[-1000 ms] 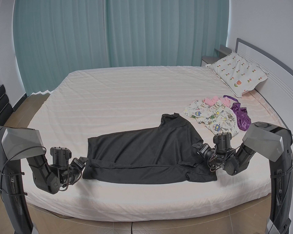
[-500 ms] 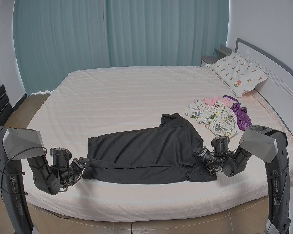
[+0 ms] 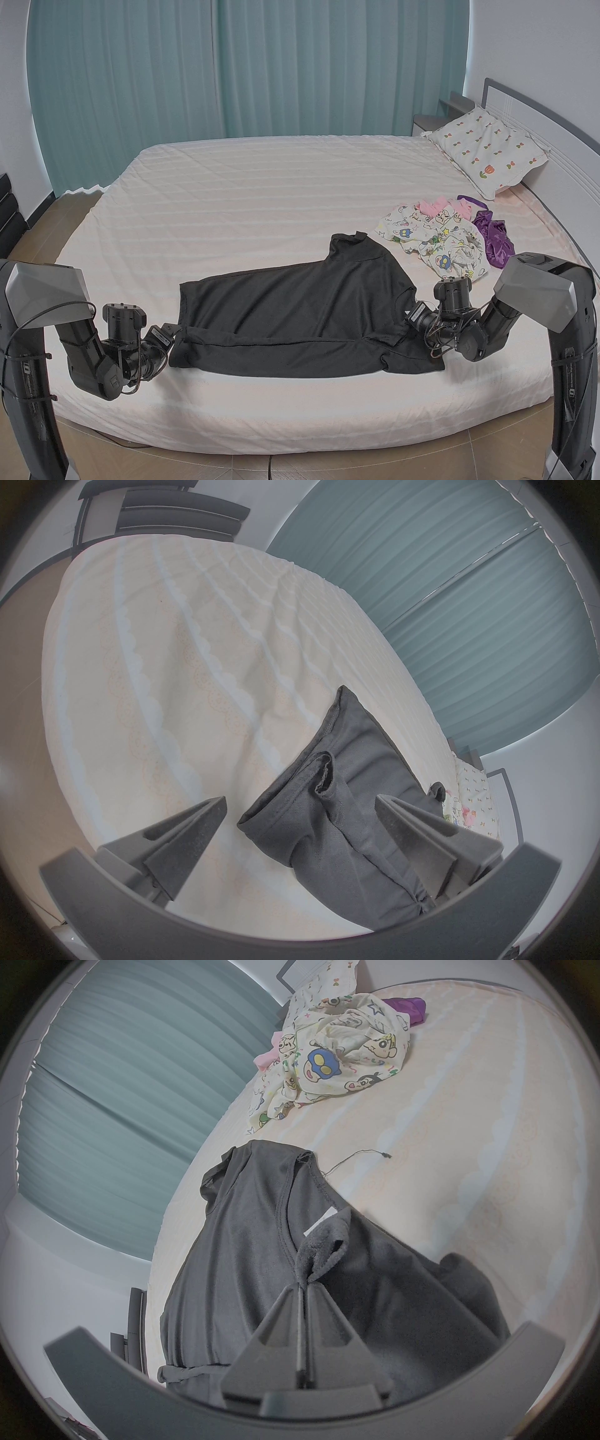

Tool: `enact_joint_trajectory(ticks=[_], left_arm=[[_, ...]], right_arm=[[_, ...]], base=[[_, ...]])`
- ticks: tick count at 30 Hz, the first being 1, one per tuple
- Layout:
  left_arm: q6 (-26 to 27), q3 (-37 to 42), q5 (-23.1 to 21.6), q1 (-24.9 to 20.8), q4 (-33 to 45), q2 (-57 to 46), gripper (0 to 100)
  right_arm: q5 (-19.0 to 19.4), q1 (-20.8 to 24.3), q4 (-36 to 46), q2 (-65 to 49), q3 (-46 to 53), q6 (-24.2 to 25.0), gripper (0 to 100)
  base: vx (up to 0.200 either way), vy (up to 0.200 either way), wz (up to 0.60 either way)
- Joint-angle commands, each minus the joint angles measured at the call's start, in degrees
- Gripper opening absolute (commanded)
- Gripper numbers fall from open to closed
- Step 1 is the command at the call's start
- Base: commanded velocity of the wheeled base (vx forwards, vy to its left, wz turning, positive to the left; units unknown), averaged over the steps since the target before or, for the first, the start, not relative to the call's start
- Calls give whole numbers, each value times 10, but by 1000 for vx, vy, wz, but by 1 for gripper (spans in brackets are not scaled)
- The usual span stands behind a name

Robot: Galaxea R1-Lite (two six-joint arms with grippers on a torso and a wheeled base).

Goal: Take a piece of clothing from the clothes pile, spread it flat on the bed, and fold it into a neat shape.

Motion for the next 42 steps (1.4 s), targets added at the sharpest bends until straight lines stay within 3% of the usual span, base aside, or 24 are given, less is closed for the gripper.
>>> enact_joint_trajectory(ticks=[1,11,25,26,35,42], left_arm=[[0,0,0,0,0,0,100],[0,1,1,0,0,0,100],[0,2,1,0,0,0,100],[0,3,1,0,0,0,100],[1,4,1,0,0,0,100],[1,4,1,0,0,0,100]], right_arm=[[0,0,-1,-29,22,0,0],[1,4,4,-100,64,0,0],[-6,45,31,-164,172,3,0],[-12,46,31,-166,182,3,100],[-21,80,16,-178,276,-2,100],[-20,28,-8,-165,244,-24,100]], base=[[0,0,0],[0,0,0],[0,0,0],[0,0,0],[0,0,0],[0,0,0]])
